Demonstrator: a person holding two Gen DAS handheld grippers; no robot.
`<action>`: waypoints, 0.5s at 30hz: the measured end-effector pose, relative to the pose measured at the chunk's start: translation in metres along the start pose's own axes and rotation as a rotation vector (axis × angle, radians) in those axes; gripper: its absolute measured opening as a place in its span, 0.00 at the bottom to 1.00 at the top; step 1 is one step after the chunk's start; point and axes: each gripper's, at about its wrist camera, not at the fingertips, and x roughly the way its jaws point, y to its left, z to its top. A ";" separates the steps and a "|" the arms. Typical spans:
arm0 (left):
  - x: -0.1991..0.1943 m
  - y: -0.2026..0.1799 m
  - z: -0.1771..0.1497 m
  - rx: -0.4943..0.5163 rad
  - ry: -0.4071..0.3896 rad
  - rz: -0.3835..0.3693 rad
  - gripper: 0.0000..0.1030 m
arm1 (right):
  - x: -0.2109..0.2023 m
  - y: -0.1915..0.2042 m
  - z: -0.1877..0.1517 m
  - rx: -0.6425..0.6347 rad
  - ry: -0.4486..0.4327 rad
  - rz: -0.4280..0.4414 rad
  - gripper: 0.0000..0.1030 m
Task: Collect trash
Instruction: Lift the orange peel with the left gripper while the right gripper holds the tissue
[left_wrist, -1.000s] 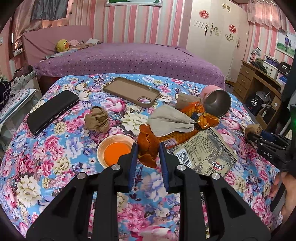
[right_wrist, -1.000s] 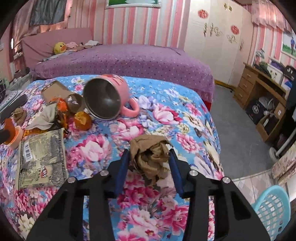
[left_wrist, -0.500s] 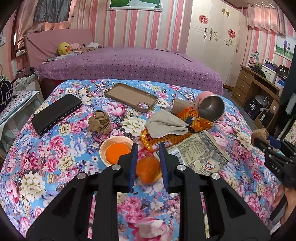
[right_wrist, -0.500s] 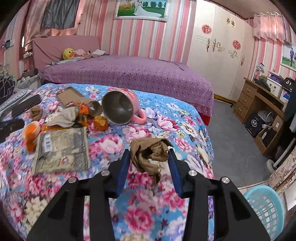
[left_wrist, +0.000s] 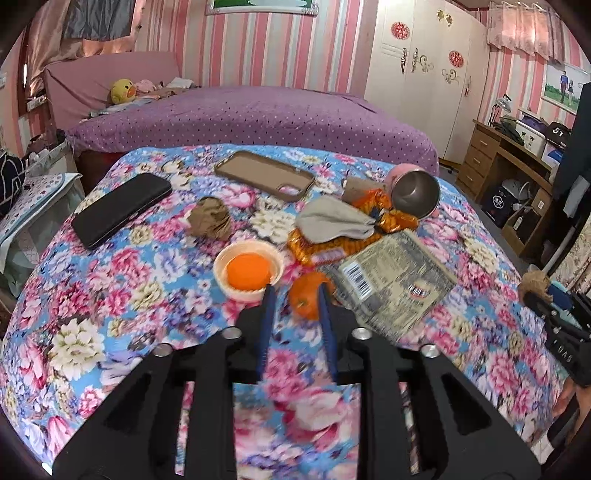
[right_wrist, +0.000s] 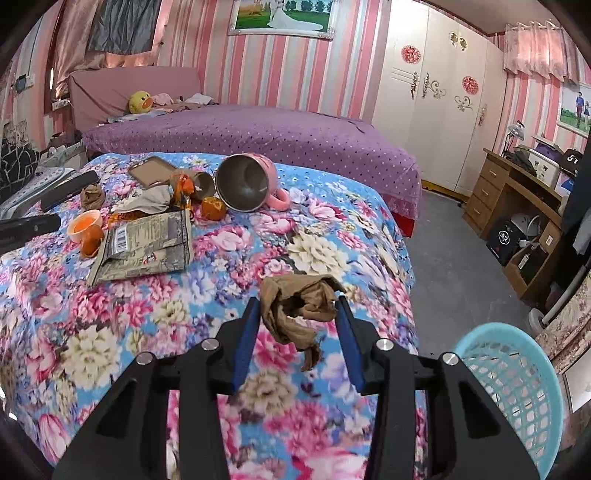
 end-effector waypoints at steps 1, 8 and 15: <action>-0.001 0.004 -0.003 0.005 0.002 0.007 0.39 | -0.002 -0.001 -0.002 -0.002 -0.003 -0.003 0.41; -0.002 0.027 -0.020 0.024 0.025 0.038 0.61 | -0.005 -0.020 -0.008 0.016 0.000 -0.010 0.41; 0.018 0.015 -0.016 0.002 0.052 -0.006 0.62 | -0.003 -0.028 -0.007 0.038 -0.004 -0.002 0.41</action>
